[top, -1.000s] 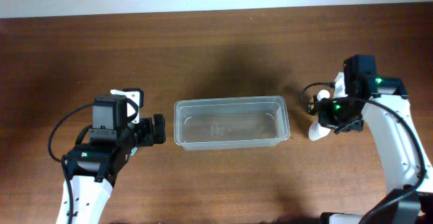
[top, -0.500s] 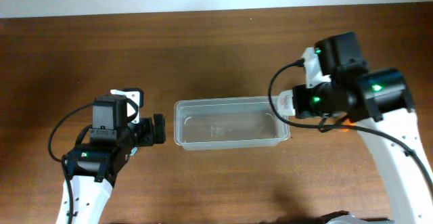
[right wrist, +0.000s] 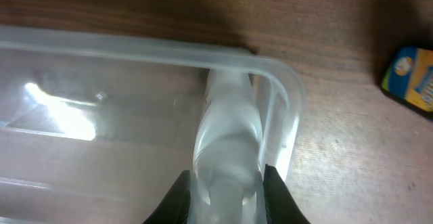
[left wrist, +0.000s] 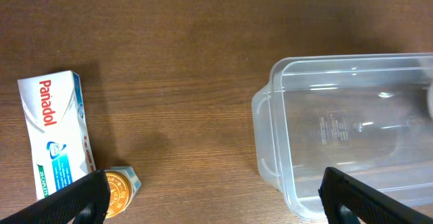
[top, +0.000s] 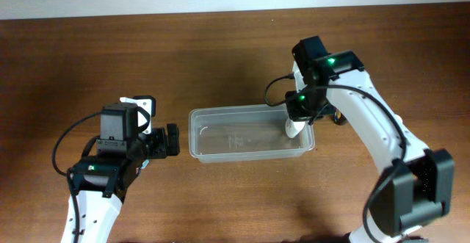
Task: Pack container
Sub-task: 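Carry the spray bottle with the right gripper into the container's right end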
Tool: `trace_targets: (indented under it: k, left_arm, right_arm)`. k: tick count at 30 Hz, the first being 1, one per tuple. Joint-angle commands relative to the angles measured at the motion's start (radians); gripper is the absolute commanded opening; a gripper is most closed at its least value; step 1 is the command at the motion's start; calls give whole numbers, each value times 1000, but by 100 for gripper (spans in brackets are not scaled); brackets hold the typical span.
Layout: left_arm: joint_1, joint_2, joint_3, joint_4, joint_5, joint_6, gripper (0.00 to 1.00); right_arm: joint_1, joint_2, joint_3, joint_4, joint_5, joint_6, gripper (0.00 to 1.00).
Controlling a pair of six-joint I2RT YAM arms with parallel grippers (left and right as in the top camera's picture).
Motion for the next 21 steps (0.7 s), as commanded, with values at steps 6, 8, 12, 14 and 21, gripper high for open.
trace_targets:
  k: [6,8,12,14,21]
  left_arm:
    - [-3,1,23,0,10,2,99]
    - [-3,1,23,0,10,2,99]
    - [-3,1,23,0,10,2,99]
    - [-3,1,23,0,10,2,99]
    - [-3,1,23,0,10,2,99]
  right_arm:
    - [4,26,5,26,9,5,27]
    - [8,24,5,16,9,-13,40]
    - [12,-16,13,3,10,-15,47]
    - [12,-53,35,-10,10,-15,51]
    - [-131,-229,159,-23,71,-14,68]
